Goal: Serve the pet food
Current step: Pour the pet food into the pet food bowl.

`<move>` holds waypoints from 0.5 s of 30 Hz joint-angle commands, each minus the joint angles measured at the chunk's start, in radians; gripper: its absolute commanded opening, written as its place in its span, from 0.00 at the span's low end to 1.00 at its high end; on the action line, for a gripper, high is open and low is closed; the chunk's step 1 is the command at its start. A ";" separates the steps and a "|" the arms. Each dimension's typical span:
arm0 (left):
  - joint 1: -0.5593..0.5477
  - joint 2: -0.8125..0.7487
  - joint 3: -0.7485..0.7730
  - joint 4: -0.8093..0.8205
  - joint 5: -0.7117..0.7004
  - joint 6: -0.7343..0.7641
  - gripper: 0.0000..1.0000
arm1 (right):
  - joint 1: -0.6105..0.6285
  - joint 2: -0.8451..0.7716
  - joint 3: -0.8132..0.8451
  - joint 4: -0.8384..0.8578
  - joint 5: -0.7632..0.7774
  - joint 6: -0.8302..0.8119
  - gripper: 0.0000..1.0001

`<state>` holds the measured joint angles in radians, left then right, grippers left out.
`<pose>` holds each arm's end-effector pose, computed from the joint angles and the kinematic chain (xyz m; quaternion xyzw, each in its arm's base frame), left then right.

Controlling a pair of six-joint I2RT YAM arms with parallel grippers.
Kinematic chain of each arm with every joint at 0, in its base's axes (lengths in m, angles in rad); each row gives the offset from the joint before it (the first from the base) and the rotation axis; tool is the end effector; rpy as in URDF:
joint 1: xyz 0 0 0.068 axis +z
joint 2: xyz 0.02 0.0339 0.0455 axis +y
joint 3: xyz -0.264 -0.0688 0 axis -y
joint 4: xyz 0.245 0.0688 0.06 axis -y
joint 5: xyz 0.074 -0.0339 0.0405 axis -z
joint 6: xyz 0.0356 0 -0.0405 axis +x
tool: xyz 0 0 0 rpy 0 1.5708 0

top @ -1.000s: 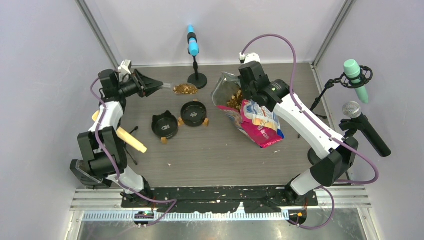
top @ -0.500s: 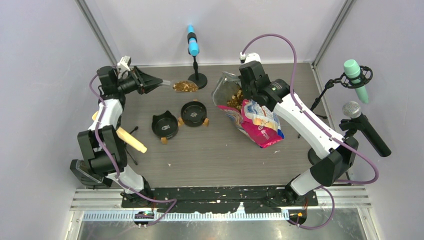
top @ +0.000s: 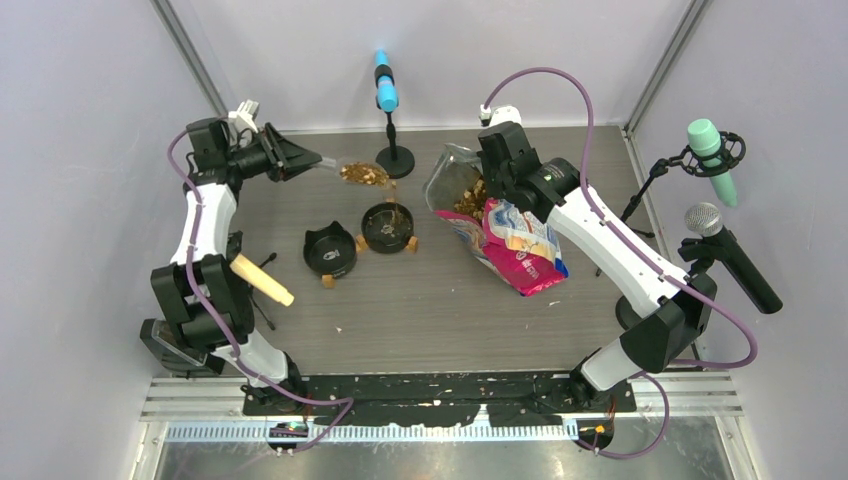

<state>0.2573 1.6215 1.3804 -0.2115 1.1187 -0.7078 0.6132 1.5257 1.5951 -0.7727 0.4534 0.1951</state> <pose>0.3623 0.0622 0.3378 -0.0841 0.7671 -0.5389 0.3378 0.2782 0.1767 0.3855 -0.0911 0.8845 -0.0265 0.4567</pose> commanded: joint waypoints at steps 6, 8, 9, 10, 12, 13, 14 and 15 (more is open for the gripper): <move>0.009 0.039 -0.015 0.016 0.072 0.010 0.00 | -0.010 0.011 0.015 0.030 0.009 0.021 0.05; 0.013 0.051 -0.026 0.047 0.080 -0.011 0.00 | -0.009 0.009 0.012 0.030 0.007 0.025 0.05; 0.014 0.055 -0.028 0.056 0.085 -0.016 0.00 | -0.010 0.008 0.010 0.030 0.007 0.027 0.05; 0.015 0.061 -0.029 0.059 0.087 -0.016 0.00 | -0.009 0.006 0.008 0.030 0.007 0.027 0.05; 0.017 0.071 -0.031 0.060 0.092 -0.014 0.00 | -0.010 0.004 0.005 0.030 0.007 0.028 0.05; 0.018 0.073 -0.033 0.062 0.094 -0.010 0.00 | -0.010 0.002 0.005 0.029 0.007 0.029 0.05; 0.020 0.078 -0.035 0.062 0.094 -0.007 0.00 | -0.009 0.001 0.005 0.030 0.007 0.029 0.05; 0.022 0.084 -0.035 0.059 0.094 -0.004 0.00 | -0.010 0.001 0.005 0.030 0.007 0.029 0.05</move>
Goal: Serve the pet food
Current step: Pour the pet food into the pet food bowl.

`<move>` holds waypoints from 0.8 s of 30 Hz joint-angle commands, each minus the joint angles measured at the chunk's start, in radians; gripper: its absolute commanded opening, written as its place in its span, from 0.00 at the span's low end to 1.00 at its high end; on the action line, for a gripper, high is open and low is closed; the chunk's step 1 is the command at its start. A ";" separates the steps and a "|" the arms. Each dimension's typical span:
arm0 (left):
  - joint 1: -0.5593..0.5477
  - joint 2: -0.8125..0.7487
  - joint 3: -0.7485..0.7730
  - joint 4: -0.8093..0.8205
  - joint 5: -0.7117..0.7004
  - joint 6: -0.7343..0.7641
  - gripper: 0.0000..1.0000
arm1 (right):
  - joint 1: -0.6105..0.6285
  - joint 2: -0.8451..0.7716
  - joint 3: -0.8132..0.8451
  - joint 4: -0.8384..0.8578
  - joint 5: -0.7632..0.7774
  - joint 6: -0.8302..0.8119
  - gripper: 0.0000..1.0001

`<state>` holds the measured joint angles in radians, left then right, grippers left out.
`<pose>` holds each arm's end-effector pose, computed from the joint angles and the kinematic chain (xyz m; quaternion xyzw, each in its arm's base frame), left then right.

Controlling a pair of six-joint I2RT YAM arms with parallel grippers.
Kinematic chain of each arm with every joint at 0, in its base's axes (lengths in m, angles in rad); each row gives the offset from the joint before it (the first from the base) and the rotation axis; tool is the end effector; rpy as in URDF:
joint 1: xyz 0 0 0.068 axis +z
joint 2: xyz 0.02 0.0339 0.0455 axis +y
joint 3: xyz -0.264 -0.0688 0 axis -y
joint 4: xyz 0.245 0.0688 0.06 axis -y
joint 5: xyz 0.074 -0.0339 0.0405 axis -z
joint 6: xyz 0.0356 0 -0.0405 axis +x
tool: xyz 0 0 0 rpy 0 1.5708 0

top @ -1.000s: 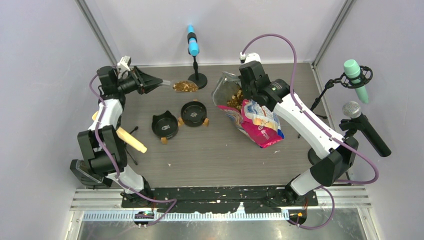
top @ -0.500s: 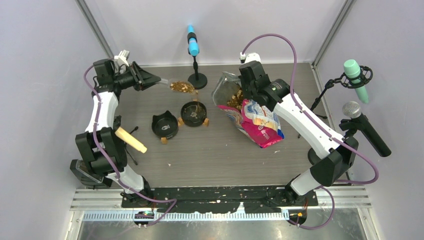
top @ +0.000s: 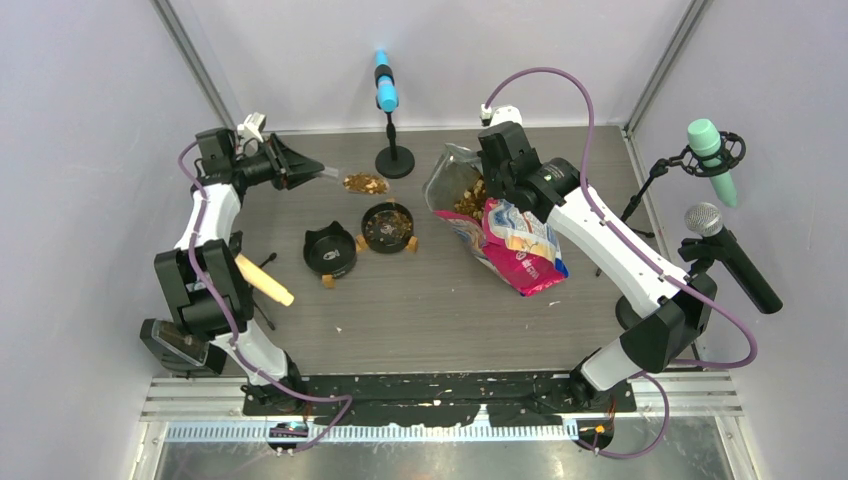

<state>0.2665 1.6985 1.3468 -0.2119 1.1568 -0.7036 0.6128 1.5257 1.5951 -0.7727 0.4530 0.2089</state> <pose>0.3742 0.0684 0.3001 -0.1086 0.7718 -0.5550 0.2907 0.2783 0.1766 0.3855 -0.0849 0.8852 -0.0232 0.4568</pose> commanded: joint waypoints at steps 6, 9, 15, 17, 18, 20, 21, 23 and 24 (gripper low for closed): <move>0.013 0.029 -0.003 0.017 0.043 0.052 0.00 | -0.009 -0.003 0.002 0.030 0.010 0.015 0.05; 0.012 0.047 0.002 -0.032 0.035 0.097 0.00 | -0.008 -0.003 0.001 0.029 0.010 0.015 0.05; 0.009 0.078 0.012 -0.099 0.000 0.178 0.00 | -0.009 -0.007 -0.003 0.029 0.012 0.014 0.05; 0.004 0.086 0.020 -0.135 -0.014 0.211 0.00 | -0.010 -0.008 -0.005 0.029 0.013 0.014 0.05; 0.001 0.088 0.022 -0.146 -0.023 0.220 0.00 | -0.010 -0.008 -0.006 0.029 0.013 0.014 0.05; -0.005 0.094 0.022 -0.157 -0.036 0.228 0.00 | -0.009 -0.011 -0.007 0.029 0.015 0.015 0.05; -0.008 0.097 0.022 -0.159 -0.041 0.228 0.00 | -0.009 -0.012 -0.007 0.030 0.016 0.015 0.05; -0.017 0.101 0.023 -0.169 -0.055 0.235 0.00 | -0.009 -0.013 -0.009 0.029 0.016 0.015 0.05; -0.021 0.103 0.025 -0.181 -0.066 0.243 0.00 | -0.010 -0.013 -0.010 0.030 0.018 0.015 0.05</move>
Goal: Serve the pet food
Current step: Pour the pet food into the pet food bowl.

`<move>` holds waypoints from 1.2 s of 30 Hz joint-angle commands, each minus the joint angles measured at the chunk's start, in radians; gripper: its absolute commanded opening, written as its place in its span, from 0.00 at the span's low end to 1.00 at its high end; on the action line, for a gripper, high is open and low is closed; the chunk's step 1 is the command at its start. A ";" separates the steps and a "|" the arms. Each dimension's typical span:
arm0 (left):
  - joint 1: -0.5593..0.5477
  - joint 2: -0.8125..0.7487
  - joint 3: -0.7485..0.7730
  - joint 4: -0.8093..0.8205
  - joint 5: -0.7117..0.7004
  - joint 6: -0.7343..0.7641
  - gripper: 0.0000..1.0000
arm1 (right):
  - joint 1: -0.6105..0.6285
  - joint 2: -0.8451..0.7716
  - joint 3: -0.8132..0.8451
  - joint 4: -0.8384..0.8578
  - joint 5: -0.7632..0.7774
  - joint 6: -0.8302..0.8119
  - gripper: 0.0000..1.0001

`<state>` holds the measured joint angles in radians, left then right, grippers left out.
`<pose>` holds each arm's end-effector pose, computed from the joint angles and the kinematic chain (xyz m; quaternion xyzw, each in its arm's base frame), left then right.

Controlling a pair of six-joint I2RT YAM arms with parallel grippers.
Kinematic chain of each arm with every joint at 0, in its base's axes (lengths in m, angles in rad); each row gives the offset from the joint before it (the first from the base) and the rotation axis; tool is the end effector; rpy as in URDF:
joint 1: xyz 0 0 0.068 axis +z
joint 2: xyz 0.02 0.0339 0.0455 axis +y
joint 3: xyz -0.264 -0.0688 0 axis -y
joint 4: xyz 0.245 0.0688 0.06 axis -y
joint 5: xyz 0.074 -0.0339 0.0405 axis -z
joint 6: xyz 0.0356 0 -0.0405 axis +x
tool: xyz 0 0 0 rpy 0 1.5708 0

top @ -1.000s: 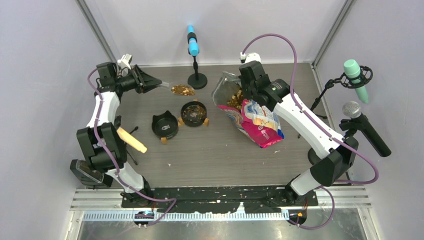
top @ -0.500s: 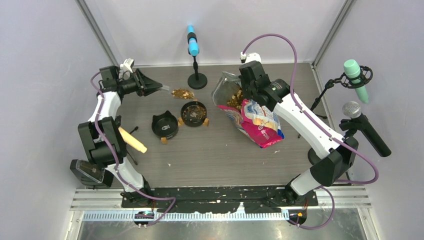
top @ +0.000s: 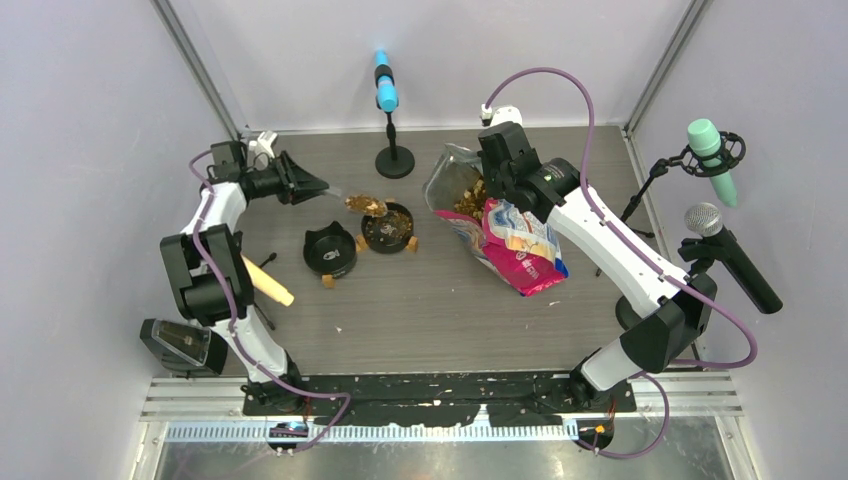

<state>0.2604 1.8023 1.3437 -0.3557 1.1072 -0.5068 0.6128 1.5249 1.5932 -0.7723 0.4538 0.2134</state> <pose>0.3836 0.0693 0.2504 -0.1158 0.8057 -0.5235 0.2517 0.2781 0.1765 0.3852 -0.0828 0.8854 -0.0227 0.4567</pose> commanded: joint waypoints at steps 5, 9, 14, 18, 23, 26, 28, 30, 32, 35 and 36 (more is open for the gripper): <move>-0.040 0.002 0.044 -0.119 -0.094 0.097 0.00 | -0.010 -0.014 -0.010 0.029 0.017 0.012 0.05; -0.064 -0.004 0.065 -0.151 -0.153 0.107 0.00 | -0.010 -0.013 -0.011 0.029 0.017 0.011 0.05; -0.101 -0.032 0.084 -0.184 -0.236 0.114 0.00 | -0.009 -0.014 -0.012 0.029 0.018 0.011 0.05; -0.139 -0.049 0.114 -0.252 -0.328 0.122 0.00 | -0.010 -0.017 -0.018 0.029 0.024 0.008 0.05; -0.184 -0.067 0.152 -0.303 -0.410 0.121 0.00 | -0.010 -0.017 -0.025 0.029 0.024 0.005 0.05; -0.212 -0.091 0.178 -0.329 -0.454 0.117 0.00 | -0.010 -0.022 -0.029 0.034 0.021 0.006 0.05; -0.230 -0.106 0.200 -0.351 -0.498 0.110 0.00 | -0.010 -0.024 -0.031 0.037 0.020 0.005 0.05; -0.247 -0.116 0.229 -0.388 -0.549 0.110 0.00 | -0.011 -0.029 -0.031 0.039 0.019 0.004 0.05; -0.251 -0.127 0.254 -0.421 -0.595 0.115 0.00 | -0.012 -0.032 -0.034 0.041 0.019 0.002 0.05; -0.303 -0.157 0.275 -0.440 -0.652 0.109 0.00 | -0.013 -0.036 -0.040 0.047 0.019 0.001 0.05; -0.315 -0.166 0.276 -0.443 -0.672 0.111 0.00 | -0.015 -0.038 -0.047 0.048 0.019 0.001 0.05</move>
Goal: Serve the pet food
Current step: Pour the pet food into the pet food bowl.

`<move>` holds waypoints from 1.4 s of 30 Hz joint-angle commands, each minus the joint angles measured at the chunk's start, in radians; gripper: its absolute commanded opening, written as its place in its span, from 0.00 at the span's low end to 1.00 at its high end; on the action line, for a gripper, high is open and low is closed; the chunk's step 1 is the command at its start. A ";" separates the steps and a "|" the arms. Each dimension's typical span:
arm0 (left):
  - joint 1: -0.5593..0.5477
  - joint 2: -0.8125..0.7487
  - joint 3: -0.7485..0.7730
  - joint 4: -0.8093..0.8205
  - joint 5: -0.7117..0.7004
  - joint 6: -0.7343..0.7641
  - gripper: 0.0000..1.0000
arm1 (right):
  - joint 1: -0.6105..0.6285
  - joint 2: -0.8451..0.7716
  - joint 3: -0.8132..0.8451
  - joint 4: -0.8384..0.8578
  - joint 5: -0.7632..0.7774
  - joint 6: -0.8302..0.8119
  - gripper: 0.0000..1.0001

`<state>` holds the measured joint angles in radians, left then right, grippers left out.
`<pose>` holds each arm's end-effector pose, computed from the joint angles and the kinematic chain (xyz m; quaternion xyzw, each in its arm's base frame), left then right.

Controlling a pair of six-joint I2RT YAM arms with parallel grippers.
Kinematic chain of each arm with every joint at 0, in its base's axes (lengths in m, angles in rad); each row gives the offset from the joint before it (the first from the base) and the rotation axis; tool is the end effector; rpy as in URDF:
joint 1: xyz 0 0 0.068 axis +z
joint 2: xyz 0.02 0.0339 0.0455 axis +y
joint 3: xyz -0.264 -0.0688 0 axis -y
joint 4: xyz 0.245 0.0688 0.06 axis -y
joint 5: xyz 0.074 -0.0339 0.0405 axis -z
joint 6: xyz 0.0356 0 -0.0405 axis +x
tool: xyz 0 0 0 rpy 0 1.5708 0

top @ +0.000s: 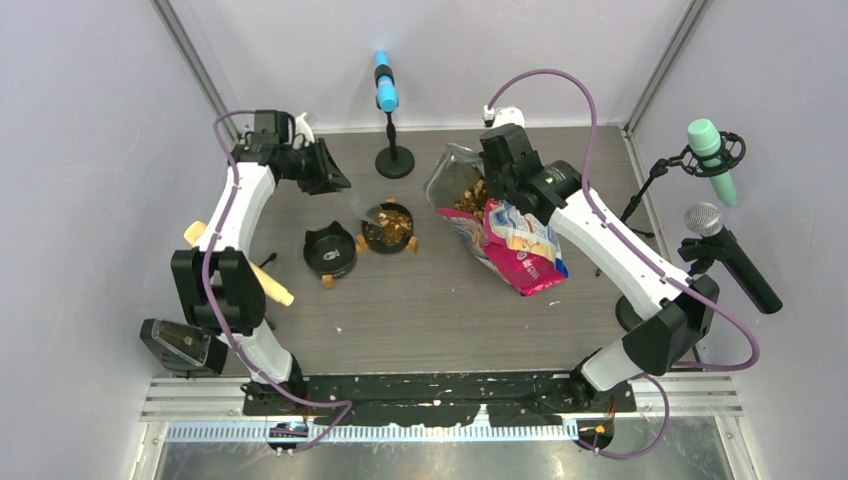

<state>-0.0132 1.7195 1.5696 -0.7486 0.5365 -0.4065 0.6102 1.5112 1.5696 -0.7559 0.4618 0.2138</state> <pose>0.3752 -0.0232 0.3155 -0.0921 0.9098 -0.3110 0.2590 0.2767 0.1741 0.3832 -0.0788 0.8839 -0.0252 0.4603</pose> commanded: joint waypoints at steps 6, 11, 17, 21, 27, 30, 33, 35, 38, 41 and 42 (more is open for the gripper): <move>-0.090 -0.114 0.049 -0.082 -0.202 0.035 0.00 | -0.019 -0.027 -0.028 0.051 0.005 0.005 0.05; -0.131 -0.162 0.059 -0.095 -0.249 0.056 0.00 | -0.020 -0.029 -0.033 0.055 0.003 0.003 0.05; -0.130 -0.174 0.079 -0.112 -0.229 0.041 0.00 | -0.020 -0.032 -0.033 0.062 -0.014 0.002 0.05; -0.113 -0.183 0.085 -0.091 -0.137 0.021 0.00 | -0.020 -0.034 -0.027 0.065 -0.032 0.002 0.05; -0.026 -0.215 0.083 -0.038 0.064 -0.031 0.00 | -0.020 -0.047 -0.010 0.067 -0.070 -0.002 0.05; -0.004 -0.238 0.088 -0.011 0.124 -0.061 0.00 | -0.020 -0.044 0.023 0.043 -0.083 0.001 0.05; 0.008 -0.264 0.089 0.032 0.180 -0.108 0.00 | -0.020 -0.042 0.048 0.020 -0.079 0.007 0.05; 0.009 -0.283 0.088 0.077 0.208 -0.150 0.00 | -0.020 -0.043 0.063 0.012 -0.074 0.006 0.05; 0.009 -0.306 0.085 0.164 0.263 -0.226 0.00 | -0.020 -0.045 0.080 0.005 -0.072 0.001 0.05; 0.009 -0.327 0.064 0.279 0.314 -0.313 0.00 | -0.020 -0.048 0.085 0.003 -0.077 0.000 0.05; 0.009 -0.335 0.059 0.312 0.324 -0.337 0.00 | -0.020 -0.049 0.087 0.004 -0.078 0.002 0.05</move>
<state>-0.0059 1.4410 1.6161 -0.6521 0.7418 -0.6064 0.5922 1.4918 1.6032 -0.7769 0.3958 0.2134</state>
